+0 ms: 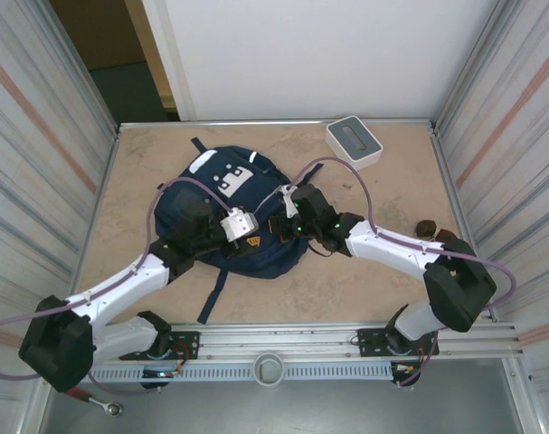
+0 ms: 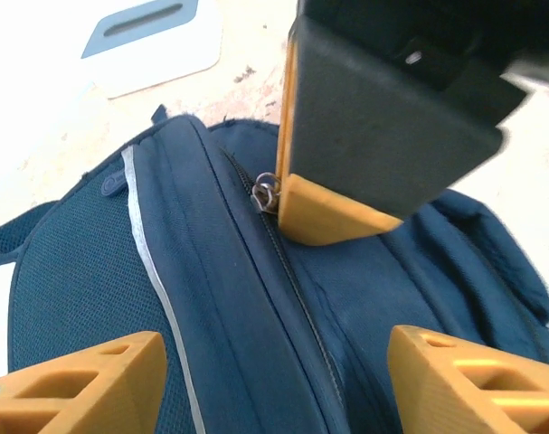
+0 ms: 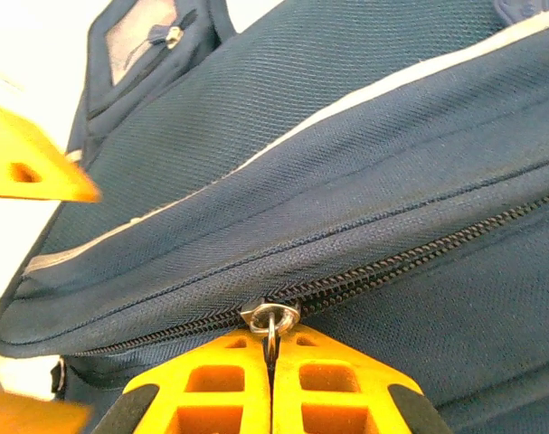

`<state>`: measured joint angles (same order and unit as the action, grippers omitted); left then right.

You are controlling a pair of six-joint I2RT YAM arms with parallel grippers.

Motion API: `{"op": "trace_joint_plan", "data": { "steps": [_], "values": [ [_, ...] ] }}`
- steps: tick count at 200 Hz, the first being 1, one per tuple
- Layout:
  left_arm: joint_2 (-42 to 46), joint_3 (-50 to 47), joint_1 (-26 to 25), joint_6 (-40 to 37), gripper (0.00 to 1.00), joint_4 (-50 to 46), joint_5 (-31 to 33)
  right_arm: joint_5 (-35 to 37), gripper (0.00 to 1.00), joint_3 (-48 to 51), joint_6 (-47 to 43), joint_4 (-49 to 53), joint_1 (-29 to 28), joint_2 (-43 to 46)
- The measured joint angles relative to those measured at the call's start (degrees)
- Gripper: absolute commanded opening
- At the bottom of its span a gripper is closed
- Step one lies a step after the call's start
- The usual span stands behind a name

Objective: Pack the student bag

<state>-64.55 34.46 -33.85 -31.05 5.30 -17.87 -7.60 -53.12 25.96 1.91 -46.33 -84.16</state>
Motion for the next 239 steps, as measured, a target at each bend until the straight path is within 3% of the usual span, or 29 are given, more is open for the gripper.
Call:
{"op": "trace_joint_plan", "data": {
  "steps": [9, 29, 40, 71, 106, 128, 142, 183, 204, 239],
  "values": [
    [-1.33, 0.44, -0.02, -0.31, 0.52, 0.00, 0.42, -0.11, 0.00, 0.00, 0.31, 0.07, -0.55, 0.22],
    [-3.08, 1.05, -0.15, -0.37, 0.27, -0.74, 0.94, 0.07, 0.00, 0.00, 0.52, 0.26, -1.18, 0.42],
    [-3.02, 1.05, -0.63, 0.22, 0.19, -0.87, 1.18, 0.59, 0.00, 0.04, 0.50, 0.35, -1.18, 0.42],
    [-0.70, -0.37, 0.70, 0.72, 0.08, 0.79, 0.52, 1.44, 0.00, 0.07, 0.33, 1.20, -0.35, 0.42],
    [4.13, -5.84, 6.10, 2.40, 0.07, 5.79, -4.55, -0.20, 0.00, 0.07, 0.37, 1.27, 4.59, 0.24],
    [4.87, -6.95, 7.63, 2.84, 0.13, 7.17, -5.75, -1.14, 0.00, 0.07, 0.39, 1.09, 5.75, -0.22],
    [4.85, -6.95, 7.72, 2.86, 0.34, 6.86, -5.66, -0.87, 0.00, 0.02, 0.39, 1.20, 5.42, -0.50],
    [4.83, -4.94, 8.41, 3.19, 0.66, 3.50, -4.61, 0.26, 0.00, 0.02, 0.52, 1.62, 4.09, -0.83],
    [4.76, -3.04, 5.73, 1.95, 0.71, 2.01, -3.08, 0.28, 0.00, 0.02, 0.55, 1.62, 3.37, -0.81],
    [1.14, 0.11, 1.33, -0.09, 0.68, 1.07, -1.40, 0.24, 0.00, 0.02, 0.61, 1.62, 2.23, -0.22]
  ]
}}
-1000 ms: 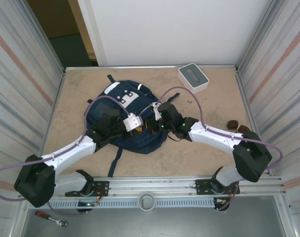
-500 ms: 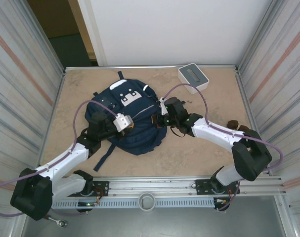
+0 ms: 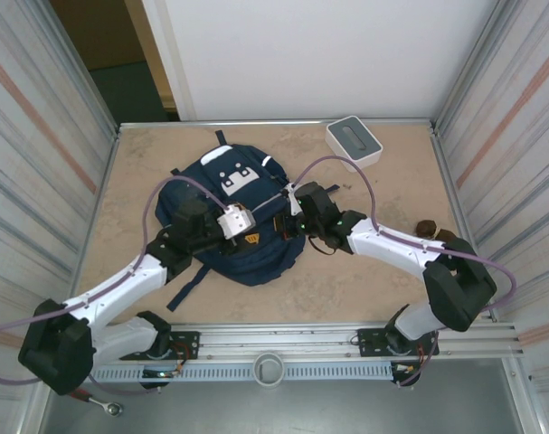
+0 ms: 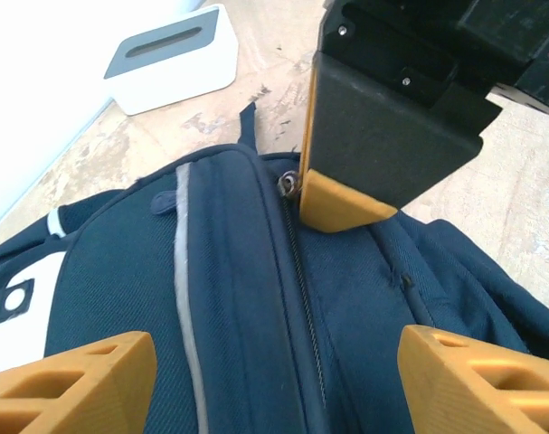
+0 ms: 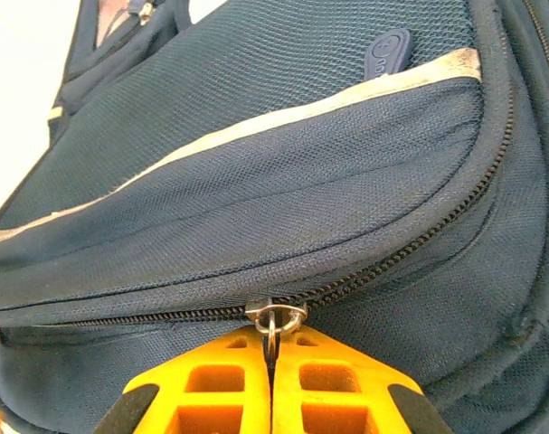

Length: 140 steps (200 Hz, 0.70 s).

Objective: Pack the student bag

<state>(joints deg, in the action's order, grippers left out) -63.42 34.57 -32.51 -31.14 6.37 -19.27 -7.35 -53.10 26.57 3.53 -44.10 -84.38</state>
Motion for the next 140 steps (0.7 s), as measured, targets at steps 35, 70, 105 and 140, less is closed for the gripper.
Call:
{"op": "trace_joint_plan", "data": {
  "steps": [35, 70, 105, 140],
  "values": [
    [-5.70, 2.69, -0.63, -0.37, 0.41, -1.09, 1.64, -0.11, 0.00, 0.02, 0.00, 0.02, -1.70, 1.60],
    [-5.77, 2.89, -0.94, -0.37, 0.13, -1.62, 1.16, 1.38, 0.00, 0.09, -0.09, 1.09, -1.62, 2.23],
    [-0.74, -2.08, 2.45, 1.22, 0.08, 2.69, -2.82, -0.35, 0.00, 1.11, -0.09, 0.37, 2.21, 2.36],
    [2.84, -5.86, 5.05, 2.54, 0.09, 5.05, -5.42, -4.66, 0.00, 2.49, -0.07, -1.79, 4.33, 2.36]
  ]
}}
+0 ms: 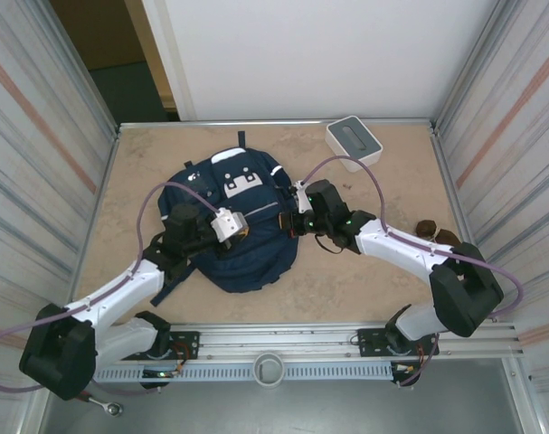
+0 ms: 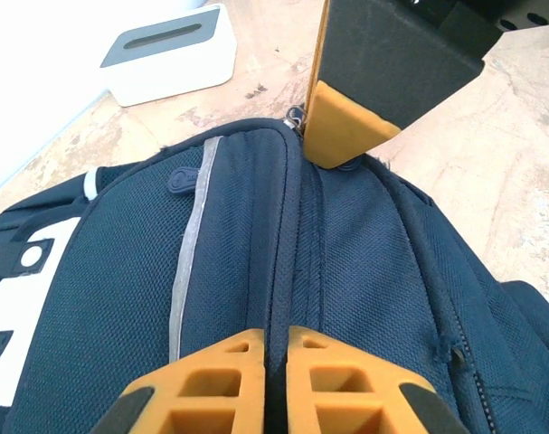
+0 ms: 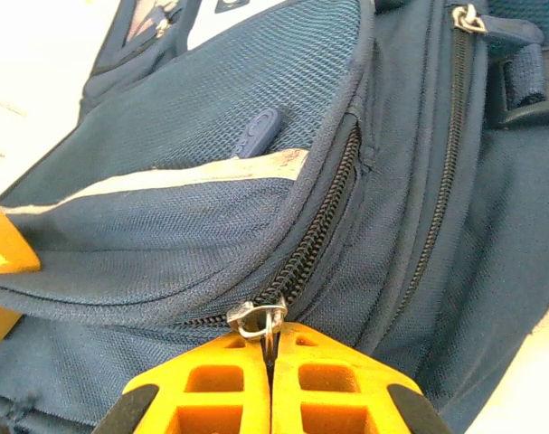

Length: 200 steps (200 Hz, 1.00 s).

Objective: Pack the student bag

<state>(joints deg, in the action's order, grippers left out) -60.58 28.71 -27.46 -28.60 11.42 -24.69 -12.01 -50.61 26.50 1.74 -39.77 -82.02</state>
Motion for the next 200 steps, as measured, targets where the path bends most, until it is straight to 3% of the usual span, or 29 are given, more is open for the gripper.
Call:
{"op": "trace_joint_plan", "data": {
  "steps": [10, 34, 52, 74, 103, 128, 152, 177, 200],
  "values": [
    [0.02, 0.00, 0.11, 0.11, 0.14, 0.04, 0.09, -0.04, 0.00, -0.04, 0.00, -0.17, -0.09, -0.02],
    [-0.02, 0.35, 0.50, 0.72, 0.41, -0.92, 1.20, 0.92, 0.00, -0.07, 0.00, 0.28, -0.70, -0.07],
    [-0.39, 1.84, 0.11, 0.13, 0.53, -3.02, 2.38, 2.12, 0.00, -0.07, 0.04, 0.48, -1.62, -0.09],
    [-0.66, 3.56, -2.62, -1.38, 0.60, -4.61, 4.26, 3.28, 0.00, -0.11, 0.24, 0.70, -2.73, -0.09],
    [-2.75, 5.77, -6.60, -3.58, 0.62, -5.68, 5.53, 3.93, 0.00, -0.57, 0.50, 1.40, -4.24, -0.09],
    [-6.45, 7.65, -7.17, -4.59, 0.58, -6.19, 6.82, 4.15, 0.00, -1.05, 0.98, 1.55, -5.70, 0.00],
    [-8.94, 8.70, -7.17, -5.03, 0.40, -6.75, 7.21, 4.26, 0.00, -1.05, 1.46, 1.60, -6.73, 0.11],
    [-9.35, 8.98, -7.28, -5.53, 0.14, -6.99, 6.99, 4.72, 0.00, -1.05, 1.42, 2.23, -6.75, 0.11],
    [-8.09, 8.09, -6.43, -6.01, 0.09, -5.95, 4.76, 3.87, 0.00, -1.03, 0.83, 2.89, -5.40, 0.42]
  ]
}}
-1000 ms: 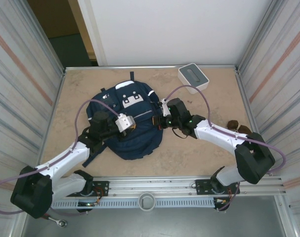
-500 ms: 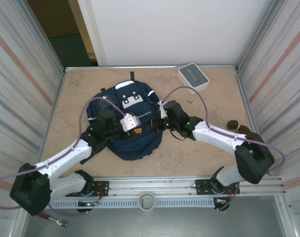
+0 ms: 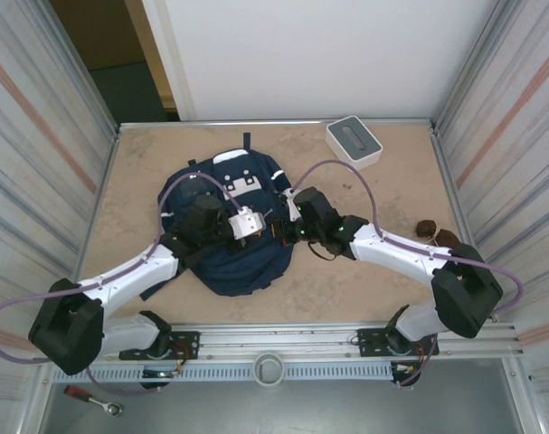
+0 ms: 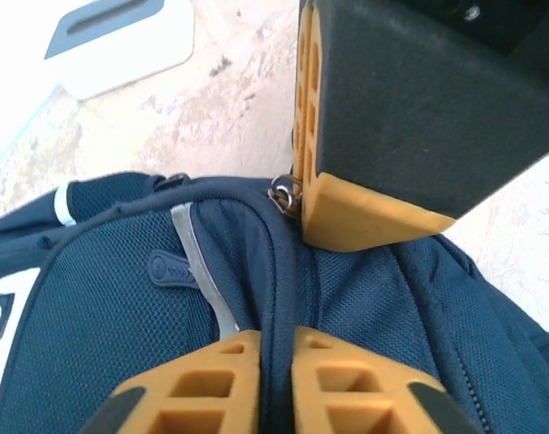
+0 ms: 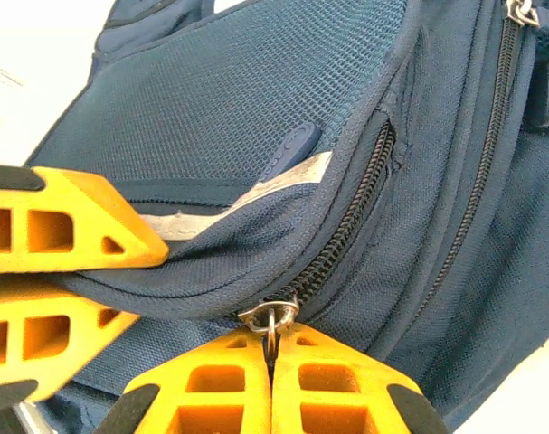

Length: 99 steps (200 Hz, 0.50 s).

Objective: Pack the student bag

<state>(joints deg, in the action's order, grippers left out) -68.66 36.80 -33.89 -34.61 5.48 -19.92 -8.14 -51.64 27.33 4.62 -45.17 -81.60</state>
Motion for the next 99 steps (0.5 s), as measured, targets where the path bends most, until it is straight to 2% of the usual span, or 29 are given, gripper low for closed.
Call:
{"op": "trace_joint_plan", "data": {
  "steps": [46, 99],
  "values": [
    [6.36, -7.98, 4.63, 0.00, 0.06, 8.11, -11.37, -17.03, 0.00, -0.37, -4.11, 0.87, 8.17, -0.15],
    [5.53, -7.69, 5.92, -0.35, 0.06, 8.09, -16.50, -23.91, 0.00, -6.51, -6.67, 6.23, 12.35, -6.47]
  ]
}}
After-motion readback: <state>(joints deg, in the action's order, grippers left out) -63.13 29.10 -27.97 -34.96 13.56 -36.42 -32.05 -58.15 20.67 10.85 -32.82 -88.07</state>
